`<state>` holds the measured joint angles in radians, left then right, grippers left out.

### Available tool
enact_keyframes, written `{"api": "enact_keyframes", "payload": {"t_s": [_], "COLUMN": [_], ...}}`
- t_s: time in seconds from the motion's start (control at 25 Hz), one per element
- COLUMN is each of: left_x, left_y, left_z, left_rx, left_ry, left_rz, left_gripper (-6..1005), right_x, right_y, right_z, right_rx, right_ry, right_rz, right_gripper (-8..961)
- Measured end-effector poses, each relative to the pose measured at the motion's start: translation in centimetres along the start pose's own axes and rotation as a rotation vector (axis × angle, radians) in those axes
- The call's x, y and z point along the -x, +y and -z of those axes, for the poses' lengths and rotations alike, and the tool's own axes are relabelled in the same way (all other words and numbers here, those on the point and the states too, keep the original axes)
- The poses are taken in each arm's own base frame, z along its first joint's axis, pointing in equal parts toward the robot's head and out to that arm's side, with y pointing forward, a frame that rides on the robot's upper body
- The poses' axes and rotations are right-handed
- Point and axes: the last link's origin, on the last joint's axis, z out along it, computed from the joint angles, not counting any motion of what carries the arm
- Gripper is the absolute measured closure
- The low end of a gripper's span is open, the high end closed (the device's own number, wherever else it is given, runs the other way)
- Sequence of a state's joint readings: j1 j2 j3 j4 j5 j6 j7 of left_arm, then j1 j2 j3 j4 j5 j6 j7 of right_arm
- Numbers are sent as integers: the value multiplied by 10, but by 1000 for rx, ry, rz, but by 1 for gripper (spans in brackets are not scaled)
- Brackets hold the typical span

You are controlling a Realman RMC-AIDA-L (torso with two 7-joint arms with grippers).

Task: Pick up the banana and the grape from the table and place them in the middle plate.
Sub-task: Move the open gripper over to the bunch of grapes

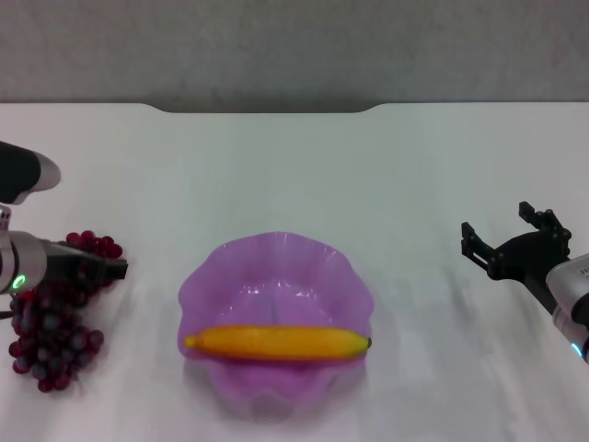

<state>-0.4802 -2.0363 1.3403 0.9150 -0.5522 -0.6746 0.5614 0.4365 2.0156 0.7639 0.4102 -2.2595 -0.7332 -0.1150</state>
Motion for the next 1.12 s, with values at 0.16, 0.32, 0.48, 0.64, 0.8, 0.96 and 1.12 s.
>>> {"api": "enact_keyframes", "payload": {"t_s": [0.16,0.32,0.48,0.64,0.8,0.96,1.12], "left_x": [2,4,6,11,14,13,14], "left_y": [-1,-6,-11,-15,-12,-9,-9], "left_z": [-5,-7,-9,-11,-14,-15,-15], "left_rx": [-2,-26,-68,-75,-54,-40,-40], "left_ry": [-20,-8,2,-19,-55,-71,-75], "left_rz": [-18,-50,-80,-60,-61,-70,-73], "left_gripper": [101,101,101,102,102,103,131], "right_x": [0,0,0,0,0,0,1], "right_y": [0,0,0,0,0,0,1], "right_z": [0,0,0,0,0,0,-1], "right_rx": [0,-1,0,1,1,0,3], "right_ry": [0,-1,-1,-1,-1,0,-3], "right_rz": [0,-1,0,0,0,1,1], "right_gripper": [47,47,47,47,47,47,47]}}
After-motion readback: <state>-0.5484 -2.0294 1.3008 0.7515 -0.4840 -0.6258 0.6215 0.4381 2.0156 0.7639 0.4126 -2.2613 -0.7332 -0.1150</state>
